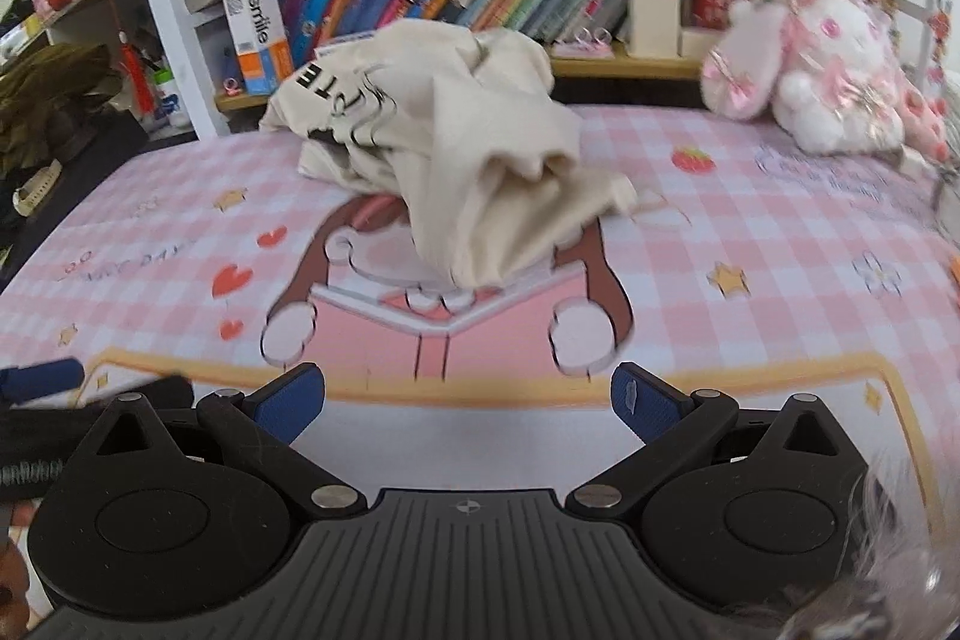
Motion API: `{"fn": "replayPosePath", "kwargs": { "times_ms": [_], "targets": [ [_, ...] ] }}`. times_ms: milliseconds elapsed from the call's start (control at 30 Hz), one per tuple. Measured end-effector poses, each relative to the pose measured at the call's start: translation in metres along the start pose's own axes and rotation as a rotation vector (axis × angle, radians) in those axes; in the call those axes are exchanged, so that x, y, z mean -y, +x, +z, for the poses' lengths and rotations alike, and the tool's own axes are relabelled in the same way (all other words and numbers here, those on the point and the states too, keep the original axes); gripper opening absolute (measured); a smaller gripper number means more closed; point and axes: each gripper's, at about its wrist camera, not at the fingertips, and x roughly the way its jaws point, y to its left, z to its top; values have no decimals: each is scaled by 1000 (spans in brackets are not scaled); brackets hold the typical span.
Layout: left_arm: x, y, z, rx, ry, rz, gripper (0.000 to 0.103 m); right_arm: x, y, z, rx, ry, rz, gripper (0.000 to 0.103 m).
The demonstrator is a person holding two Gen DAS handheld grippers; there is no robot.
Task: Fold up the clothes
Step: 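Grasp the cream T-shirt with the right gripper and lift it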
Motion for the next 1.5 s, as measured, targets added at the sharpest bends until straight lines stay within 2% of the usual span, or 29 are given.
{"fn": "replayPosePath", "kwargs": {
  "times_ms": [300, 400, 600, 667, 700, 733, 767, 900, 1100, 1333, 1400, 1500],
  "targets": [
    [-7, 1, 2, 10, 33, 5, 103, -2, 36, 29, -28, -28, 13, 100],
    [-10, 2, 1, 6, 48, 6, 103, -5, 50, 36, -29, -50, 41, 90],
    [-18, -5, -2, 18, 75, 14, 103, -10, 85, 63, -33, -91, 23, 60],
    [-21, -8, -3, 24, 80, 19, 103, -9, 98, 70, -57, -82, 11, 36],
    [-23, -10, -3, 26, 80, 23, 103, -8, 104, 73, -74, -75, 5, 30],
    [-26, -12, -4, 28, 78, 29, 103, -7, 110, 75, -90, -69, -1, 18],
    [-29, -14, -4, 29, 74, 35, 103, -8, 108, 76, -98, -64, 22, 11],
    [-42, -17, -3, 32, 51, 58, 103, -12, 97, 79, -127, -45, 124, 7],
    [-58, -18, -7, 27, -10, 107, 103, -27, 43, 80, -110, 10, 409, 7],
    [-69, -29, -22, -1, -113, 167, 103, -68, -22, 95, -151, 137, 810, 7],
    [-74, -36, -27, 1, -150, 201, 103, -80, -42, 110, -127, 187, 944, 7],
    [-80, -49, -29, 42, -208, 239, 103, -75, -73, 143, 8, 344, 1120, 7]
  ]
}}
